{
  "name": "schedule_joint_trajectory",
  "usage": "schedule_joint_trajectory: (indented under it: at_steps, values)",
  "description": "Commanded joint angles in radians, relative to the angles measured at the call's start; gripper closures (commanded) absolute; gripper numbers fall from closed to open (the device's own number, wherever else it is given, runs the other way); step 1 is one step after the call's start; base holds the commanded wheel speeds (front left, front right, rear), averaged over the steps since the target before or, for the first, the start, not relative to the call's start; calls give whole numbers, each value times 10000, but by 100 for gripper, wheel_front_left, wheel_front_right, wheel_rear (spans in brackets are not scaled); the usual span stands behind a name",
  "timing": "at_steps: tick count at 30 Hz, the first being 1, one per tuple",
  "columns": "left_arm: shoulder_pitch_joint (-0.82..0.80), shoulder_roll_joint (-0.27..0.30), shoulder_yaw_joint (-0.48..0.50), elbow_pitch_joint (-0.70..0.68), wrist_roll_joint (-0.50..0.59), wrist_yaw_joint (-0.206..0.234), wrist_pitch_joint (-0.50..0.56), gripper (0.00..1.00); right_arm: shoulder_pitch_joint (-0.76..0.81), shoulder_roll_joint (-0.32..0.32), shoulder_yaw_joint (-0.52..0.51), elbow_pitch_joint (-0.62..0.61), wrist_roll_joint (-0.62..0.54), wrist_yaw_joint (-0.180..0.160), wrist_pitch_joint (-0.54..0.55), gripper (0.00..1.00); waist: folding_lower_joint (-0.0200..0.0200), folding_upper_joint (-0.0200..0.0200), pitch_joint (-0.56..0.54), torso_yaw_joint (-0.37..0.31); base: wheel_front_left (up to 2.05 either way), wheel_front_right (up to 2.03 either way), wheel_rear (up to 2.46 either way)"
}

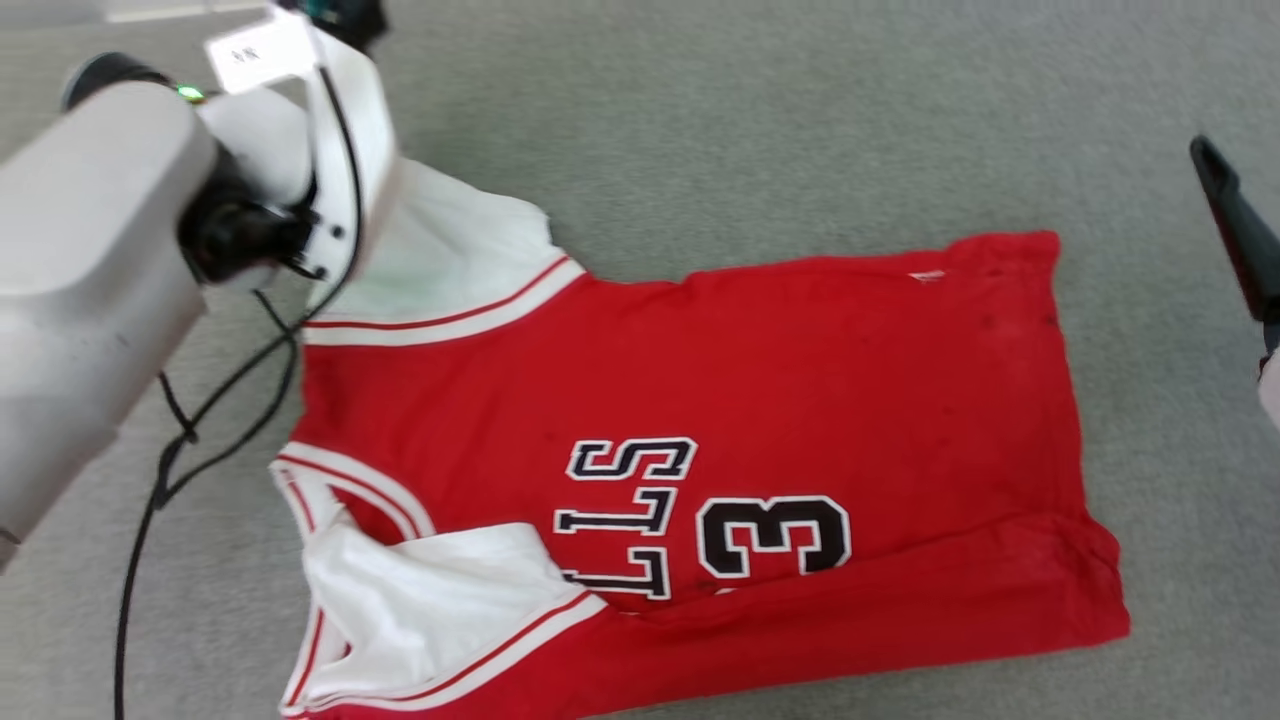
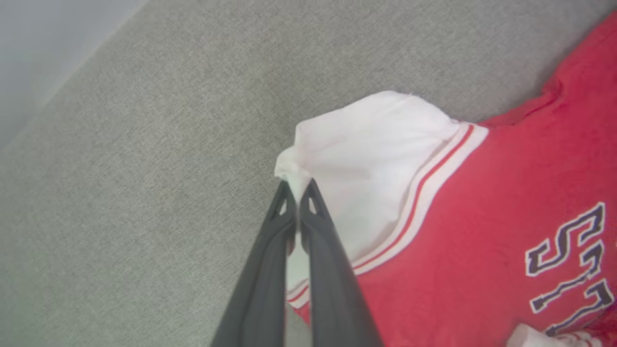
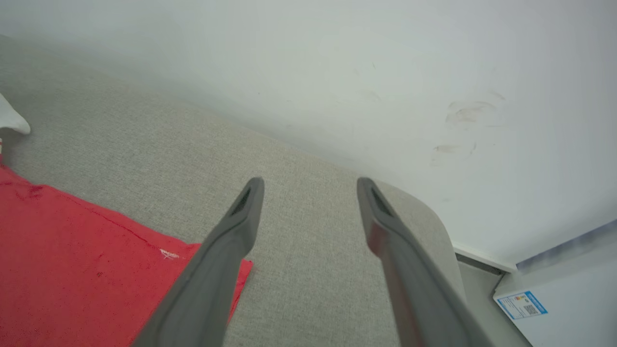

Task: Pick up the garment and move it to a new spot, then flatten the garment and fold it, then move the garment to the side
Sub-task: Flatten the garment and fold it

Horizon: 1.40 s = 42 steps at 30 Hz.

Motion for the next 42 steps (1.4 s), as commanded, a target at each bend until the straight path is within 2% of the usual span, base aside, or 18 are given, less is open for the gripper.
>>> schedule_joint_trajectory:
  at_steps: [1,8,13,18,25,32,33,34,42]
  values:
    - [143,-55,-117,-231,-57,-13,-107,100,-226,-304,362,189,389,-4,573,0,-1,0,-254,349,0,0,0]
    - [-20,-2,-447,-1216,59,-17,-561,100,-1579,-2093,2471,1167,2360,-5,3924,0,-1,0,-242,847,0,0,0]
    - [-215,-109,-535,-1473,19,-17,-792,100,-2394,-2593,3634,1824,3183,-5,5543,0,-1,0,40,1139,0,0,0]
    - [-486,-173,-621,-1587,59,-17,-965,100,-3141,-2326,4224,2653,3383,-5,6075,0,-1,0,397,1370,0,0,0]
    - [-804,-131,-725,-1851,120,-18,-1178,100,-3694,-1776,5065,3854,3170,-4,5823,0,-1,0,849,1589,0,0,0]
    - [-898,-48,-775,-1950,152,-18,-1312,100,-3393,-1293,6027,4790,3369,-2,5540,0,-1,0,1058,1630,0,0,0]
    - [-872,-22,-785,-1937,150,-18,-1307,100,-3424,-1256,6155,4864,3429,-1,5468,52,-1,0,1048,1607,0,0,0]
    - [-821,-11,-791,-1926,144,-18,-1324,100,-3502,-1247,6216,4931,3458,9,5305,100,-1,0,1013,1579,0,0,0]
    - [-189,341,-829,-2303,9,-19,-1745,100,-3904,-1648,6058,5123,3930,-5,3690,100,-1,0,79,1428,0,0,0]
